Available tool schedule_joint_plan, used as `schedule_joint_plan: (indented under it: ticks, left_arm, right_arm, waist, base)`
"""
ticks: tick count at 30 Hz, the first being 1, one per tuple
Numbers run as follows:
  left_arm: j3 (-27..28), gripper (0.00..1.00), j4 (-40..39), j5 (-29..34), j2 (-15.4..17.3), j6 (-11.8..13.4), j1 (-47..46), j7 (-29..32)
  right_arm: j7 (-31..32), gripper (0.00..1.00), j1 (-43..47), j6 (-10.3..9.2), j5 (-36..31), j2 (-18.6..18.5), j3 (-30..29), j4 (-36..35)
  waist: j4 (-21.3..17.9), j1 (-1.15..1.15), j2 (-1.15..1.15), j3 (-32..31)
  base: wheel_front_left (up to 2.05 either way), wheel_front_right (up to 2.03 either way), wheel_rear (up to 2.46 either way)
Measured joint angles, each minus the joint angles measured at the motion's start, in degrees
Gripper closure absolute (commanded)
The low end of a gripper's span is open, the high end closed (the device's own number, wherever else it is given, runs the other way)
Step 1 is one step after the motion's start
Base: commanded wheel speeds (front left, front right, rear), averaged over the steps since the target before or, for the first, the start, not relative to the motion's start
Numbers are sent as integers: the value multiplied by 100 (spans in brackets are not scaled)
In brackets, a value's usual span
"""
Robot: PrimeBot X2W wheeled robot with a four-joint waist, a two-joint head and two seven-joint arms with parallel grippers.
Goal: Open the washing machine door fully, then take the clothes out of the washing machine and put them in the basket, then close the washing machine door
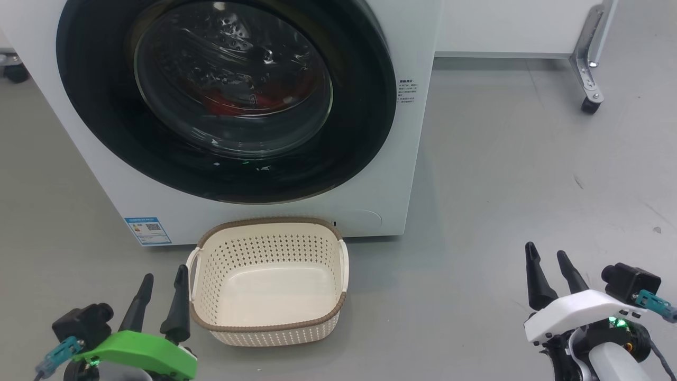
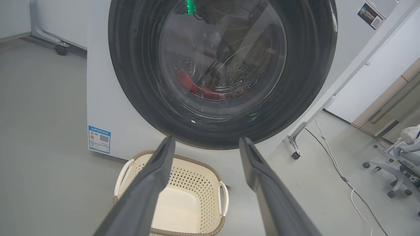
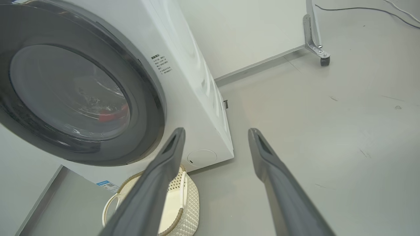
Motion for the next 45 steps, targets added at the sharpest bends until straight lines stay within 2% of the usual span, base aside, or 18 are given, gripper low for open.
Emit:
schedule_joint_plan:
  ticks: [35, 45]
  left_arm:
    - [-394, 0, 460, 2082, -36, 358, 1, -583]
    - [-355, 0, 571, 2100, -77, 411, 1, -584]
  right_arm:
    - [-571, 0, -65, -151, -2571, -9, 438, 214]
    - [-583, 0, -62, -270, -2631, 94, 293, 214]
  waist:
    - [-10, 0, 0, -23]
    - [5, 0, 0, -18]
  base:
    - [0, 0, 0]
    - [0, 0, 0]
